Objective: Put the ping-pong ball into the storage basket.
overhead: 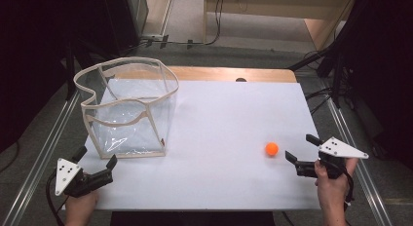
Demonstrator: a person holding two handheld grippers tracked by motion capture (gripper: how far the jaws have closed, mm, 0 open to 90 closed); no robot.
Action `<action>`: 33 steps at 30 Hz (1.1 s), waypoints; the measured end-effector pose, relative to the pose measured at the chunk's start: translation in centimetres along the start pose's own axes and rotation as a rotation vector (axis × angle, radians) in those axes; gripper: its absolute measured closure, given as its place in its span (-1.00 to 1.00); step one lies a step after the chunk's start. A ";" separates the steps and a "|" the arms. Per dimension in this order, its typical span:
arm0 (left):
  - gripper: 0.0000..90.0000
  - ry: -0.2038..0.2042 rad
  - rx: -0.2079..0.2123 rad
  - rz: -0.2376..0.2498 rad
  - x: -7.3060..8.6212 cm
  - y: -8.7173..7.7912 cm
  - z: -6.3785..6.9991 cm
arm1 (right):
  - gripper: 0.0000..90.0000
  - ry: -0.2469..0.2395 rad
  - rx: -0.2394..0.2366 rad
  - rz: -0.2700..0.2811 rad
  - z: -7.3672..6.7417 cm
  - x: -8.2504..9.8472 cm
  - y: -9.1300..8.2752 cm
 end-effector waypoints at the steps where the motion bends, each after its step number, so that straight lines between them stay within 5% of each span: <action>1: -1.00 0.000 0.000 0.000 0.0 0.0 0.0 | -0.90 -0.002 -0.001 -0.008 0.0 -0.1 0.1; 33: -1.00 -0.002 0.005 0.002 0.0 0.0 0.0 | -0.83 -0.167 -0.101 -0.254 -1.1 -2.3 4.0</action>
Point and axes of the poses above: each handheld gripper's, and its own axes: y roughly forward along the jaws, x roughly out of its underside, z roughly to its right, the point moved 6 cm from there along y, roughly forward along the jaws, and after that the axes turned 14 degrees about x, right-handed, at the moved point
